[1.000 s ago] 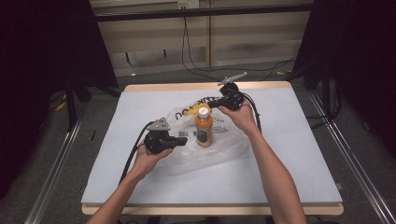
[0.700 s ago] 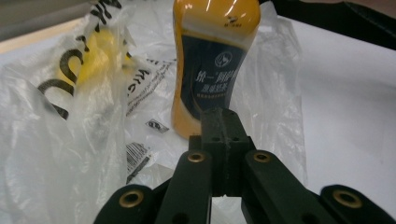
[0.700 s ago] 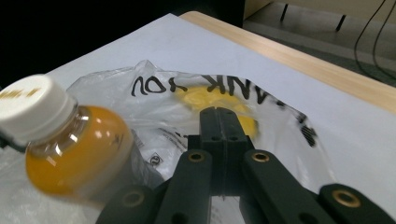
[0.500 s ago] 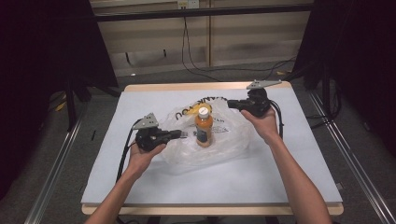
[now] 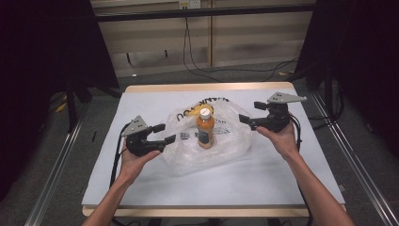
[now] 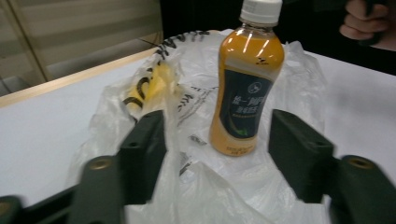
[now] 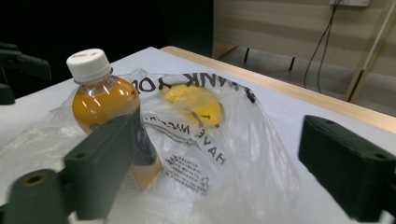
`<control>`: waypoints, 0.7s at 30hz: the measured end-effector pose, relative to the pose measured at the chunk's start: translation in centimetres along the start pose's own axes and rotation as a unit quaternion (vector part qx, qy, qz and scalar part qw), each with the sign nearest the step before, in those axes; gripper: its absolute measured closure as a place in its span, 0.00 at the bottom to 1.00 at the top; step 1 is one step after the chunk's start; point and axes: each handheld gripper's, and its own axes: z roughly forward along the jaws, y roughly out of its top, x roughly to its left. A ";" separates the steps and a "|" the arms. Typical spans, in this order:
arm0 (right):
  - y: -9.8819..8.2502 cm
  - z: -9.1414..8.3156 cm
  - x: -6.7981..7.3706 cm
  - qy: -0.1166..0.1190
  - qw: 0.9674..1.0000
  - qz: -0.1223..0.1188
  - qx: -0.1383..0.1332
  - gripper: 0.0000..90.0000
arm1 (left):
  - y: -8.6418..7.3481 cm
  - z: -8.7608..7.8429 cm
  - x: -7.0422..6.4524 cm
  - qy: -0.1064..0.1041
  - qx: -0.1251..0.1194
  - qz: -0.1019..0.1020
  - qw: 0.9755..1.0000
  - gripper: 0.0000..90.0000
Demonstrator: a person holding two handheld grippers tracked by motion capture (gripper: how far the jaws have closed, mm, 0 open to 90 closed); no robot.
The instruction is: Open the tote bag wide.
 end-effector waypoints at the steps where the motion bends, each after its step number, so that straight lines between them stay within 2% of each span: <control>1: -0.2 -0.4 0.1 -0.003 1.000 -0.004 -0.004 0.09 | -0.1 -0.2 0.0 0.002 -0.002 -0.001 1.000 0.32; 3: -0.7 -1.2 0.2 -0.014 1.000 -0.006 -0.013 0.04 | -0.3 -0.5 -0.1 0.012 -0.002 0.003 1.000 0.25; 5: -1.2 -1.9 0.2 -0.016 1.000 -0.003 -0.024 0.03 | -0.5 -0.8 -0.2 0.014 -0.005 0.005 1.000 0.19; 6: -1.4 -2.3 0.3 -0.022 0.999 -0.005 -0.029 0.01 | -0.7 -0.9 -0.4 0.024 -0.004 0.007 1.000 0.17; 8: -1.9 -3.0 0.5 -0.025 0.999 -0.008 -0.040 0.01 | -0.9 -1.3 -0.6 0.023 0.001 0.009 1.000 0.15; 9: -2.1 -3.5 0.7 -0.030 0.999 -0.011 -0.043 0.01 | -1.1 -1.5 -0.7 0.030 -0.001 0.008 1.000 0.13; 10: -2.4 -3.9 0.8 -0.031 0.998 -0.010 -0.046 0.01 | -1.3 -1.7 -0.7 0.021 -0.005 0.008 1.000 0.10; 14: -3.4 -5.4 1.1 -0.032 0.998 -0.003 -0.056 0.01 | -2.1 -2.8 -1.0 0.034 -0.023 -0.001 0.999 0.07; 16: -4.0 -6.1 1.2 -0.040 0.997 0.001 -0.060 0.01 | -2.4 -3.4 -1.3 0.047 -0.023 0.005 0.999 0.05; 19: -4.9 -7.0 1.3 -0.035 0.998 0.020 -0.058 0.01 | -2.7 -4.1 -1.7 0.044 -0.024 0.013 0.999 0.05; 20: -5.1 -7.3 1.5 -0.037 0.997 0.023 -0.057 0.01 | -2.8 -4.5 -1.8 0.053 -0.025 0.013 0.998 0.05; 21: -5.3 -7.6 1.6 -0.039 0.997 0.021 -0.057 0.02 | -3.0 -4.6 -2.0 0.059 -0.029 0.002 0.998 0.04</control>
